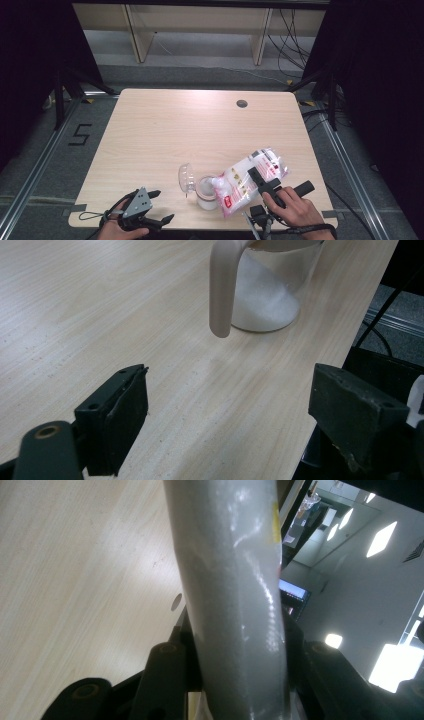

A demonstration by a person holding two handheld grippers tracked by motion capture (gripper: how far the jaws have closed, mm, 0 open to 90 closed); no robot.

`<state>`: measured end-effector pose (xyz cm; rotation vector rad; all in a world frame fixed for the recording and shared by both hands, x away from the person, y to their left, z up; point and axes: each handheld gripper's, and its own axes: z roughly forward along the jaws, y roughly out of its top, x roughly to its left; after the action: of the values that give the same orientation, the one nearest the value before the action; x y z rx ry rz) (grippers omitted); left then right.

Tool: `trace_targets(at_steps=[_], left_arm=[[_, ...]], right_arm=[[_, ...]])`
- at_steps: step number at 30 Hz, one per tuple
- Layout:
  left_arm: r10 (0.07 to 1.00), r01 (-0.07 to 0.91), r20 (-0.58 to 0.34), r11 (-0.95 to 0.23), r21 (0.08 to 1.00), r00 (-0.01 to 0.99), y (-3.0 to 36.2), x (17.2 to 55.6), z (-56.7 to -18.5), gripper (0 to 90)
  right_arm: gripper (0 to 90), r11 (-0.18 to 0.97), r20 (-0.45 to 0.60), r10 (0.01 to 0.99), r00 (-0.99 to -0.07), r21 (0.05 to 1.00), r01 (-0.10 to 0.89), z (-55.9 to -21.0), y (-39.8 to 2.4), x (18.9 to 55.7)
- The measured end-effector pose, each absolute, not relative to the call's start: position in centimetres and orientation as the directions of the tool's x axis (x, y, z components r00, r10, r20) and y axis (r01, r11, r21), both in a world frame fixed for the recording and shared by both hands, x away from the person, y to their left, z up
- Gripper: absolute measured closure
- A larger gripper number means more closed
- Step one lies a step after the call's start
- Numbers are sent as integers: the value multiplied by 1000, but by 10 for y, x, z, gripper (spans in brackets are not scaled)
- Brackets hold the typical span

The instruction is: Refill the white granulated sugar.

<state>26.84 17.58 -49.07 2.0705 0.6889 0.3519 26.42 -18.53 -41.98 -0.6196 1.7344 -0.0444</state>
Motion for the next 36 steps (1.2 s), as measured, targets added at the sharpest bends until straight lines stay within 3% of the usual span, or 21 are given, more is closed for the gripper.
trace_targets(at_steps=[21, 36], left_arm=[[589, 337, -17, -439, 833, 808, 176, 269, -490, 158], [588, 331, -11, -439, 835, 809, 176, 269, -490, 158]], right_arm=[[708, 880, -910, -377, -173, -294, -372, -423, -189, 267], [710, 873, -903, -397, -163, -317, -370, -420, -188, 266]])
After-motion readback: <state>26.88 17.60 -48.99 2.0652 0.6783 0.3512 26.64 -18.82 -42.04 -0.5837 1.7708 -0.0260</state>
